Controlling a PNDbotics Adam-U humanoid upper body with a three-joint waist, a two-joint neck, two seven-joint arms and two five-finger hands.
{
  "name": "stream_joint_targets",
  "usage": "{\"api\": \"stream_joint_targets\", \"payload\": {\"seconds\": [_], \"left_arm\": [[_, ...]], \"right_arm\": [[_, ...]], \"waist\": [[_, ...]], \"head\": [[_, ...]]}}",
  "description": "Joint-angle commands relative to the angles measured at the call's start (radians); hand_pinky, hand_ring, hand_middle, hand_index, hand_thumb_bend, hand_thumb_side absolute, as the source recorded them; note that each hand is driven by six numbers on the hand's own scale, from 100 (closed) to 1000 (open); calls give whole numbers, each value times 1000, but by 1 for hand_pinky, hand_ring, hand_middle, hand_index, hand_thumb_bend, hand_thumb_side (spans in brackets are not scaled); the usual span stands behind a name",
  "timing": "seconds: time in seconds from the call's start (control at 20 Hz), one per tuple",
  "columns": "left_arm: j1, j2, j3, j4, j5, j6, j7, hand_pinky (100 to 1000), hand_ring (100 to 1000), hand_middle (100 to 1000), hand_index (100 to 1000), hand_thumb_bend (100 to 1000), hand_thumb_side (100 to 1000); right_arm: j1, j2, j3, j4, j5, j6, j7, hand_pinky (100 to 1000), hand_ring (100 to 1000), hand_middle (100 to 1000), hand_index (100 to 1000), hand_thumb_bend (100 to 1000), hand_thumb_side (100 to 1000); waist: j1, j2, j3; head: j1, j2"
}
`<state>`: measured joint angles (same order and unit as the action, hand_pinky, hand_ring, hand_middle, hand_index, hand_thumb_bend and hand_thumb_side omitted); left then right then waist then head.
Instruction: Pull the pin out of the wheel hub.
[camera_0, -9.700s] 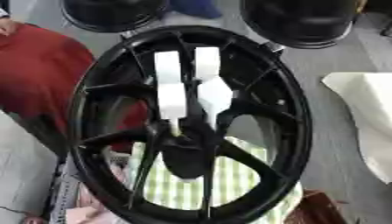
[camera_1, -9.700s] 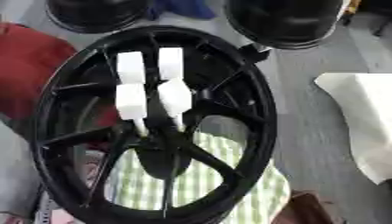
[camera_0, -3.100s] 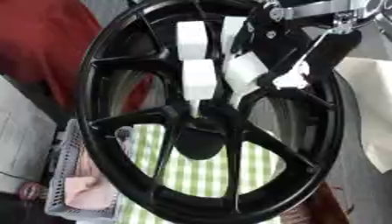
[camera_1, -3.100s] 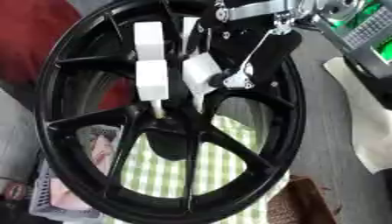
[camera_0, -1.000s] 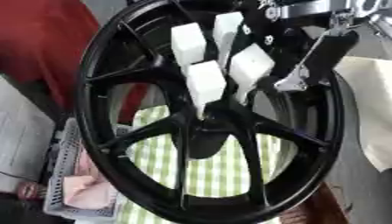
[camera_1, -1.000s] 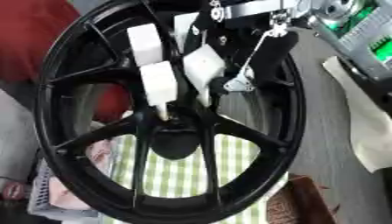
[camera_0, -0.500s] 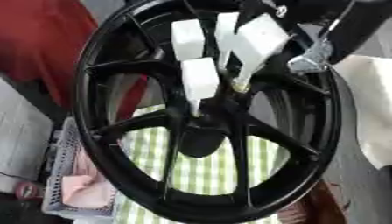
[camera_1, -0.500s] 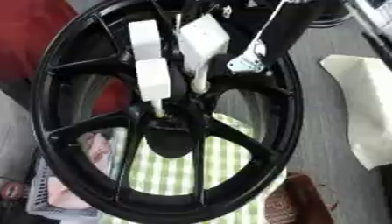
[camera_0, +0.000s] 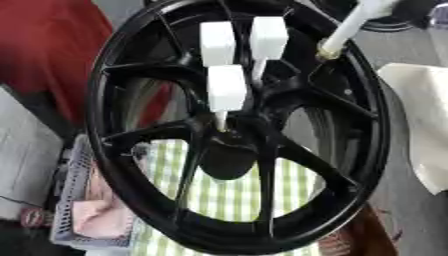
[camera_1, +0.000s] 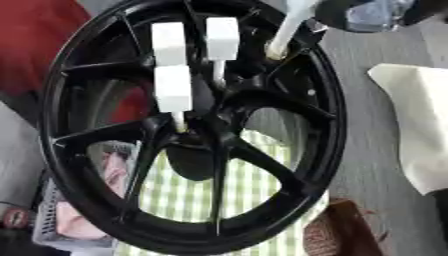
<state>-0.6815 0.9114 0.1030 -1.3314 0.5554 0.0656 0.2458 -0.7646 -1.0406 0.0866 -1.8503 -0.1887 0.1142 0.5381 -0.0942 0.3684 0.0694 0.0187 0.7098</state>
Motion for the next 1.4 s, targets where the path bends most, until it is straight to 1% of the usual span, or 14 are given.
{"api": "stream_joint_targets", "payload": {"seconds": [0.05,0.2,0.4,0.55,0.6,0.65,0.7,0.75,0.8,0.9,1.0,1.3,1.35,1.4], "left_arm": [[-1,58,22,-11,3,-6,10,870,751,688,836,362,734],[11,65,30,-11,7,-11,17,870,751,688,836,361,735],[23,71,37,-9,12,-15,24,870,751,688,836,361,735],[27,73,39,-8,15,-17,27,870,751,688,835,361,734],[28,73,39,-8,15,-18,28,870,751,688,835,362,734],[28,74,40,-9,15,-19,28,870,751,688,835,362,733],[29,74,40,-9,15,-19,28,870,750,688,835,363,733],[29,75,41,-9,16,-19,29,870,750,688,835,362,733],[30,75,41,-8,16,-20,30,870,749,688,835,362,733],[31,75,42,-8,18,-20,32,870,749,688,835,363,733],[31,74,42,-8,19,-20,32,870,749,688,835,364,733],[28,72,40,-8,20,-19,32,870,748,688,834,364,733],[28,72,39,-8,20,-18,32,870,748,688,834,364,733],[27,71,39,-9,20,-18,32,870,748,687,834,364,733]], "right_arm": [[82,-95,-130,39,5,-17,-108,100,100,317,527,100,100],[194,-113,-214,115,41,-29,-189,100,100,333,537,100,100],[292,-106,-290,213,82,-58,-249,100,106,364,556,100,100],[338,-95,-318,267,130,-69,-258,116,165,421,605,205,100],[349,-91,-324,279,154,-71,-256,175,206,447,625,253,100],[358,-88,-330,289,179,-70,-254,265,269,477,650,285,100],[365,-84,-334,298,202,-68,-248,448,420,542,698,344,126],[370,-81,-337,305,224,-66,-239,625,622,665,772,401,148],[374,-78,-338,310,243,-64,-224,694,731,750,814,426,141],[376,-72,-344,318,266,-63,-204,751,832,835,848,437,108],[374,-68,-349,327,272,-61,-204,759,852,851,850,431,100],[358,-62,-348,330,266,-58,-238,750,832,833,837,425,102],[353,-60,-346,327,259,-58,-247,747,824,826,833,422,120],[348,-58,-344,322,247,-59,-262,733,782,781,811,381,193]], "waist": [[12,-17,-5],[18,-14,-14],[25,-13,-23],[30,-14,-27],[32,-14,-28],[33,-14,-29],[34,-15,-30],[35,-15,-30],[35,-15,-30],[36,-16,-31],[36,-17,-31],[36,-18,-28],[36,-19,-28],[36,-19,-28]], "head": [[10,-11],[19,-12],[30,-13],[33,-16],[34,-17],[34,-17],[34,-17],[34,-16],[35,-17],[34,-19],[33,-20],[32,-21],[31,-22],[30,-22]]}}
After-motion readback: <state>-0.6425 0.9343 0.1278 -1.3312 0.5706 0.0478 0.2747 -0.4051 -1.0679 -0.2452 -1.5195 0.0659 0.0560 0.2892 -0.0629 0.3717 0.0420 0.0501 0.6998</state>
